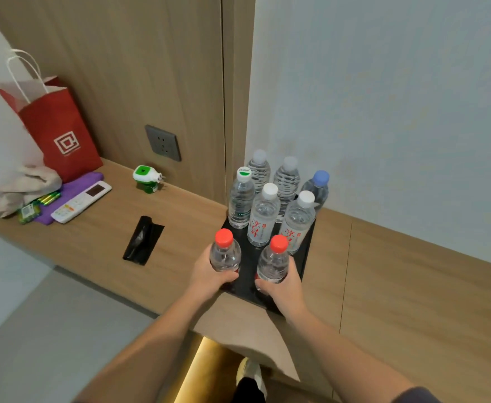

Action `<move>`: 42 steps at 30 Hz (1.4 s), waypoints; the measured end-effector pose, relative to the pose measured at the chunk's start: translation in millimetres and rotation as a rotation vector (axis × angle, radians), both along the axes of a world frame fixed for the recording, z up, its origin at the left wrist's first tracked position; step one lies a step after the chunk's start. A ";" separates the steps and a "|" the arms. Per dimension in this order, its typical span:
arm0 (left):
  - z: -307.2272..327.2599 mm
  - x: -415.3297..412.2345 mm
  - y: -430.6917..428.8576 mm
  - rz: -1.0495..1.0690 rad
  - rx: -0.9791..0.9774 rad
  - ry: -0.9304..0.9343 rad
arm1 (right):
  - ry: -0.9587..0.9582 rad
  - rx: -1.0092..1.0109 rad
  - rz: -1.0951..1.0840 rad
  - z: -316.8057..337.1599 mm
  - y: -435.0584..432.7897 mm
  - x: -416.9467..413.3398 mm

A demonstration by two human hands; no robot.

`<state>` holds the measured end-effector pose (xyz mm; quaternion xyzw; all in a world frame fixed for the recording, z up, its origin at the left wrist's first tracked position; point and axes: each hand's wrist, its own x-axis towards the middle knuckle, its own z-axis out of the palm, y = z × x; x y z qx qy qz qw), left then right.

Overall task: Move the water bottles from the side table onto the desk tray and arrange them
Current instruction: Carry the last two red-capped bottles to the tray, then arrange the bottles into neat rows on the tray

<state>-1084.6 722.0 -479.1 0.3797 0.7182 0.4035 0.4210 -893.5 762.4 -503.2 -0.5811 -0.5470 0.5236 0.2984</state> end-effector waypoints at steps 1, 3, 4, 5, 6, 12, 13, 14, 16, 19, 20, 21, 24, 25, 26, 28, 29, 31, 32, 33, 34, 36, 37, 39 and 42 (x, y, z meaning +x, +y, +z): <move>-3.6 -1.1 4.1 -0.004 -0.006 -0.006 | -0.011 0.005 0.017 -1.6 3.8 -1.2; -12.1 -3.3 8.8 -0.015 -0.017 -0.020 | -0.036 0.011 0.040 -6.1 10.4 -2.2; -17.1 -4.1 10.1 -0.017 -0.022 -0.026 | -0.049 0.011 0.048 -8.5 12.7 -1.6; -22.0 -4.9 11.6 -0.022 -0.023 -0.029 | -0.060 0.012 0.054 -10.4 14.4 -0.8; -26.5 -6.2 13.8 -0.033 -0.024 -0.029 | -0.070 0.014 0.058 -11.8 15.4 -0.2; -43.4 -21.6 36.3 -0.192 -0.030 -0.009 | -0.128 0.010 0.064 -13.8 20.7 -4.7; -46.3 -24.7 38.8 -0.217 -0.030 -0.006 | -0.136 0.005 0.062 -12.5 22.4 -6.4; -47.8 -28.1 40.5 -0.243 -0.034 0.006 | -0.146 -0.001 0.060 -10.6 24.2 -7.6; -47.6 -34.8 41.8 -0.303 -0.058 0.033 | -0.162 -0.018 0.066 -7.9 26.5 -8.9; -45.9 -40.6 41.4 -0.359 -0.078 0.051 | -0.179 -0.035 0.102 -6.2 25.0 -6.6; -44.7 -41.4 41.7 -0.372 -0.081 0.056 | -0.187 -0.041 0.117 -4.5 24.9 -5.0; -42.7 -42.1 42.1 -0.387 -0.081 0.059 | -0.195 -0.044 0.134 -1.9 25.3 -3.3; -27.6 -49.1 45.1 -0.479 -0.105 0.091 | -0.268 -0.025 0.198 13.7 30.0 3.8; -18.8 -53.6 46.5 -0.520 -0.124 0.110 | -0.300 -0.019 0.235 21.3 32.0 6.6; -8.7 -58.8 48.3 -0.564 -0.142 0.127 | -0.358 -0.007 0.288 30.1 34.6 10.2; 12.5 -69.1 55.4 -0.644 -0.170 0.184 | -0.516 0.003 0.395 51.5 40.8 19.1; 24.3 -73.5 60.0 -0.681 -0.181 0.257 | -0.589 -0.001 0.431 63.1 43.7 23.0; 48.3 -78.7 67.8 -0.739 -0.185 0.452 | -0.709 0.015 0.476 86.4 47.2 28.4; 59.5 -79.6 70.1 -0.755 -0.179 0.529 | -0.761 0.042 0.489 98.4 47.9 29.1; 70.3 -79.3 71.6 -0.764 -0.167 0.591 | -0.818 0.083 0.503 110.7 48.1 29.3; 80.5 -79.0 71.9 -0.767 -0.152 0.644 | -0.881 0.130 0.519 122.9 47.7 29.3; 100.4 -79.1 73.1 -0.751 -0.108 0.737 | -0.988 0.202 0.540 147.9 47.7 28.8; 111.4 -79.3 73.9 -0.737 -0.077 0.792 | -1.023 0.221 0.544 160.6 48.5 29.4; 135.5 -78.9 77.6 -0.714 0.023 0.946 | -1.069 0.258 0.554 186.8 51.8 30.3; 170.4 -74.1 88.4 -0.701 0.238 1.112 | -1.096 0.345 0.534 225.3 61.9 29.1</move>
